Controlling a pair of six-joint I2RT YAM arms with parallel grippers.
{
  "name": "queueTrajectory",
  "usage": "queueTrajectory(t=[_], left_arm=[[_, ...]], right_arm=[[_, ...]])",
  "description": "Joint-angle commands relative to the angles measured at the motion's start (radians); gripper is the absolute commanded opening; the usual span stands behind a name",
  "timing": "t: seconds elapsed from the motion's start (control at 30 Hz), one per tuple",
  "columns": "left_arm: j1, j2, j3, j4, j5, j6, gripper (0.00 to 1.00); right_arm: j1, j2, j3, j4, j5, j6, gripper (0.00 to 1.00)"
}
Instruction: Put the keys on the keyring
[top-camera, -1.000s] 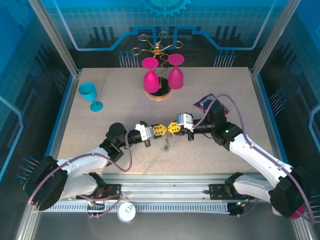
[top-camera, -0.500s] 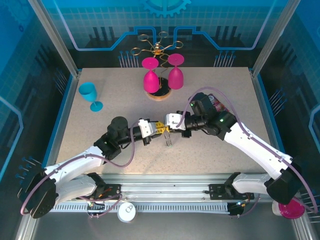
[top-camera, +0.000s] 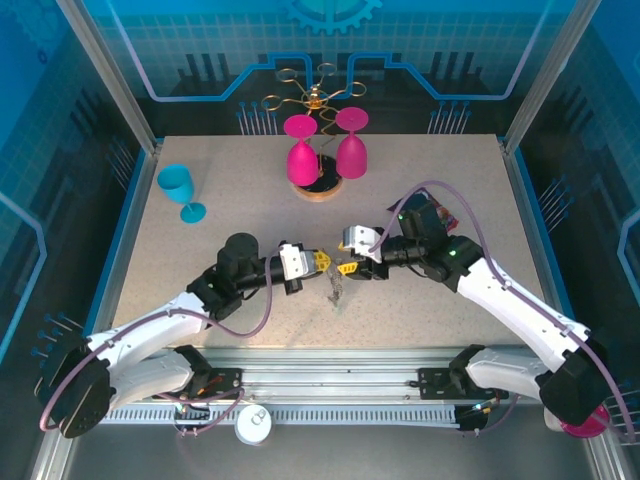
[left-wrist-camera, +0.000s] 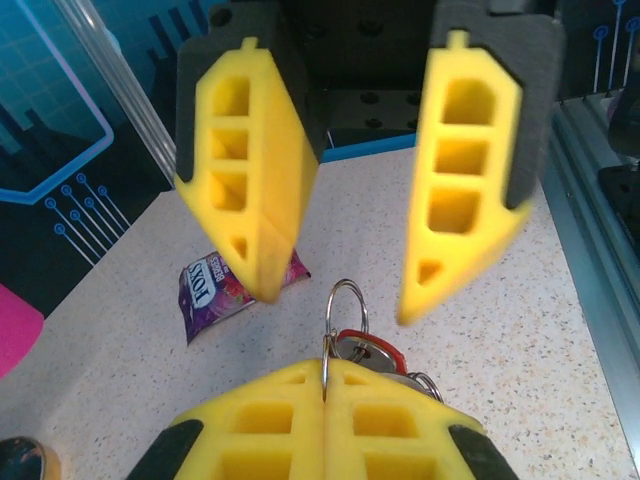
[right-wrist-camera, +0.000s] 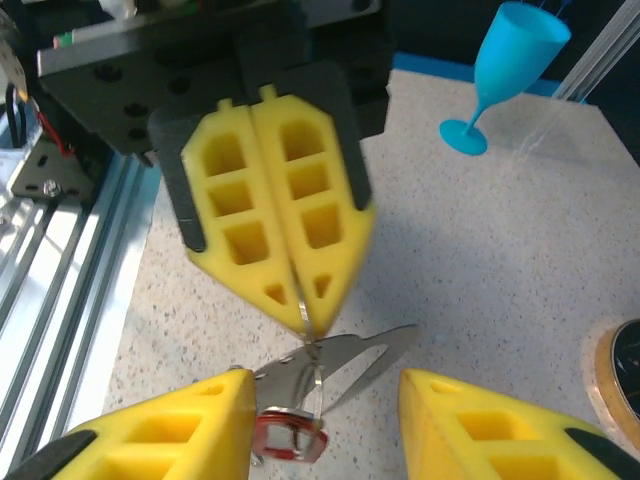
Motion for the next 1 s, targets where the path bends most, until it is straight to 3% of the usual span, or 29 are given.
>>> queueTrajectory(t=[0.0, 0.27, 0.43, 0.5, 0.57, 0.63, 0.77, 0.97], left_arm=[[-0.005, -0.007, -0.025, 0.149, 0.066, -0.037, 0.00], [-0.003, 0.002, -0.036, 0.206, 0.091, -0.062, 0.00], [-0.003, 0.020, -0.042, 0.263, 0.106, -0.095, 0.00], [-0.003, 0.028, -0.046, 0.290, 0.110, -0.111, 0.00], [-0.004, 0.033, -0.043, 0.285, 0.103, -0.116, 0.00], [-0.003, 0.028, -0.031, 0.235, 0.077, -0.106, 0.00], [-0.003, 0.005, 0.029, 0.017, 0.027, -0.022, 0.12], [-0.012, 0.014, 0.130, -0.228, -0.020, 0.094, 0.15]], right_arm=[[-0.029, -0.003, -0.041, 0.142, -0.142, 0.075, 0.42], [-0.030, -0.006, -0.054, 0.159, -0.172, 0.073, 0.32], [-0.028, 0.010, -0.042, 0.175, -0.194, 0.074, 0.17], [-0.027, 0.017, -0.034, 0.171, -0.206, 0.070, 0.03], [-0.027, 0.019, -0.022, 0.154, -0.202, 0.063, 0.00], [-0.020, 0.017, 0.000, 0.096, -0.176, 0.030, 0.00], [0.035, 0.045, 0.114, -0.153, -0.039, -0.111, 0.00], [0.152, 0.149, 0.281, -0.400, 0.178, -0.226, 0.00]])
